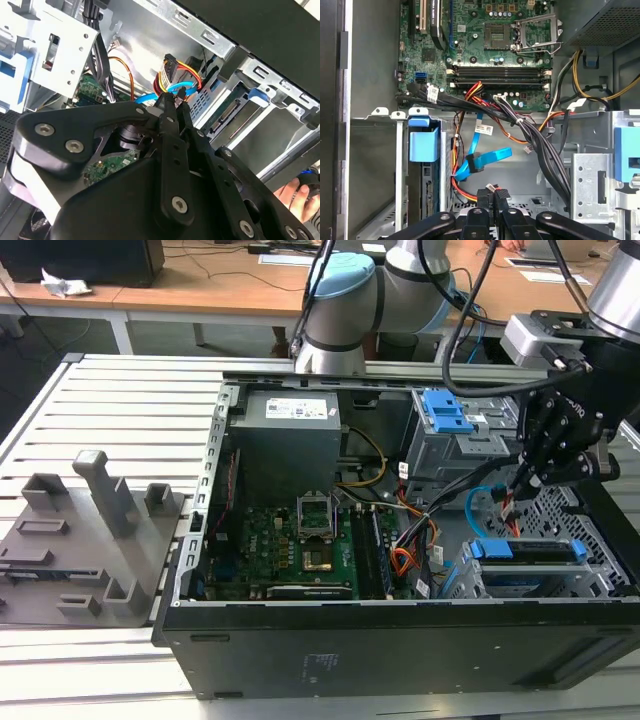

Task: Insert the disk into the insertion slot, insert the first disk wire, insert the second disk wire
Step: 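Insert the first disk wire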

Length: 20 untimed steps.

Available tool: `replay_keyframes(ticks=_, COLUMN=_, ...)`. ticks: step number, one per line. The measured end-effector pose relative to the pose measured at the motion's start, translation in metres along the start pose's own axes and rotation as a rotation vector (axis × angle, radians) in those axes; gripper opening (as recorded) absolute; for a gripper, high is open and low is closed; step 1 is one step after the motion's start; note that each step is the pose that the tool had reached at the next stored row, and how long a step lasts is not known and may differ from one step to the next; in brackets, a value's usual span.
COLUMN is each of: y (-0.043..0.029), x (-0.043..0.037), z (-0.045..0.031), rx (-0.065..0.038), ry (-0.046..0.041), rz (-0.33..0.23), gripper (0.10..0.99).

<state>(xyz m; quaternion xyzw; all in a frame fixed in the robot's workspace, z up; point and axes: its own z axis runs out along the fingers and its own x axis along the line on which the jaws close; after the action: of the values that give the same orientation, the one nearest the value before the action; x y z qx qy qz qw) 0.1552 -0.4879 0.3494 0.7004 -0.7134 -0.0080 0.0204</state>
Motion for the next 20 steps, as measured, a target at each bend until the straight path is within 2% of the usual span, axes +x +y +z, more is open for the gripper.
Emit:
replay_keyframes(ticks=1, y=-0.0001, x=0.0070, z=0.0002, rx=0.000, ry=-0.0002, rz=0.000, gripper=0.169)
replay_keyframes(ticks=6, y=-0.0004, x=0.0273, z=0.0005, rx=0.000, ry=-0.0001, rz=0.000, gripper=0.169)
replay_keyframes(ticks=8, y=-0.0007, x=0.0426, z=0.0008, rx=0.000, ry=-0.0001, rz=0.000, gripper=0.169)
replay_keyframes(ticks=9, y=-0.0008, x=0.0460, z=0.0008, rx=0.000, ry=0.0000, rz=0.000, gripper=0.169)
replay_keyframes(ticks=11, y=-0.0011, x=0.0504, z=0.0011, rx=0.000, ry=0.0000, rz=0.000, gripper=0.169)
replay_keyframes(ticks=14, y=-0.0053, x=0.0507, z=0.0026, rx=0.000, ry=-0.0001, rz=0.000, gripper=0.169)
replay_keyframes(ticks=20, y=-0.0064, x=0.0506, z=0.0081, rx=0.000, ry=-0.0008, rz=0.000, gripper=0.169)
